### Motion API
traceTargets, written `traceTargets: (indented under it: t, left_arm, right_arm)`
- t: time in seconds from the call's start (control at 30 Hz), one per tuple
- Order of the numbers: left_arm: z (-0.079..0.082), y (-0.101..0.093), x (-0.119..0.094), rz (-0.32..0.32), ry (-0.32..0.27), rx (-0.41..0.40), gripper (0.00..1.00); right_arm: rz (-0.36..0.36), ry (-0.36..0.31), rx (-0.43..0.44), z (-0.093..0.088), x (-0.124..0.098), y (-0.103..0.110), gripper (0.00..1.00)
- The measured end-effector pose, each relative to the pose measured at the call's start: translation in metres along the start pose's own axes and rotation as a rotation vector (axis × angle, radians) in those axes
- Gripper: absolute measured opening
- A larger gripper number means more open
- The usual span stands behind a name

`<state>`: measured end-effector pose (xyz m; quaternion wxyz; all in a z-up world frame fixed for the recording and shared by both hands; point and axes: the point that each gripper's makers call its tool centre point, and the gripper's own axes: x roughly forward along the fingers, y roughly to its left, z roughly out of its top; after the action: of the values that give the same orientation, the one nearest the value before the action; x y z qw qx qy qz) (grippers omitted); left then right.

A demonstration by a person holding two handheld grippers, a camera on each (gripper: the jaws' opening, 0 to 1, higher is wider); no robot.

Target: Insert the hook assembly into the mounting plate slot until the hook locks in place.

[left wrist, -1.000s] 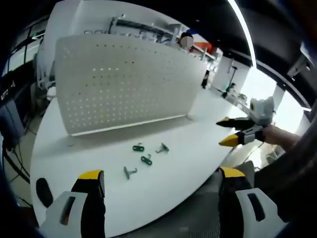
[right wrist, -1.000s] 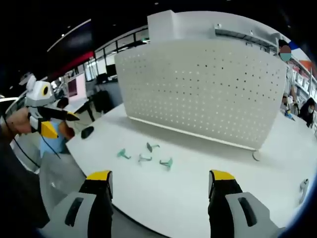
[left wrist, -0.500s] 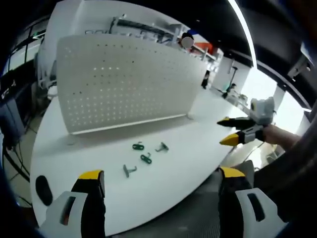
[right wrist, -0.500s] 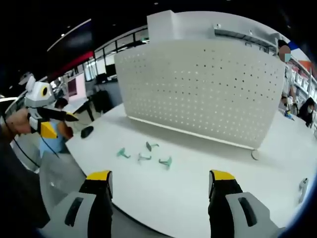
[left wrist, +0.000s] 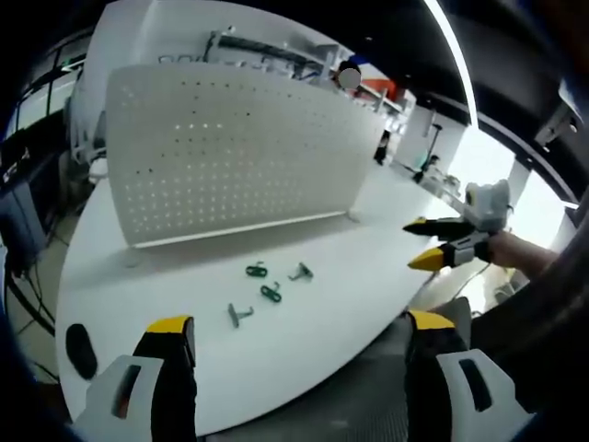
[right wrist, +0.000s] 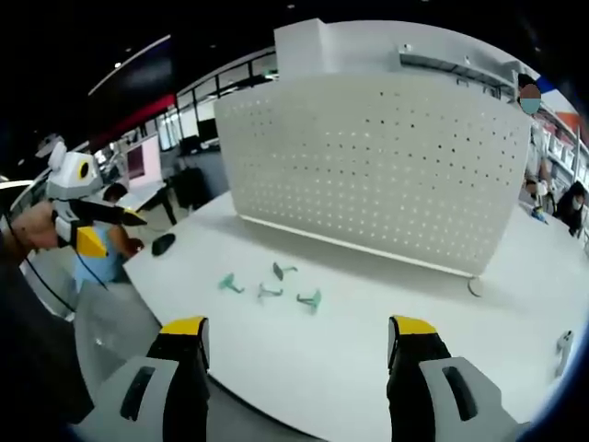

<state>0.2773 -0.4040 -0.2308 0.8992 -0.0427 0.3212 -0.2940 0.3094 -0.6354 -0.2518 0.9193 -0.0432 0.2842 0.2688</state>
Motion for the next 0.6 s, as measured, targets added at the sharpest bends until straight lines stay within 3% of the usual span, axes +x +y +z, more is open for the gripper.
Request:
traceTargets:
  t: [0.6]
  left_arm:
    - [-0.0071,-0.0031,0.0058,-0.019,0.023,-0.008,0.95]
  right_arm:
    - [0.003,0.015,-0.001,-0.0034,0.0014,-0.0005,0.80]
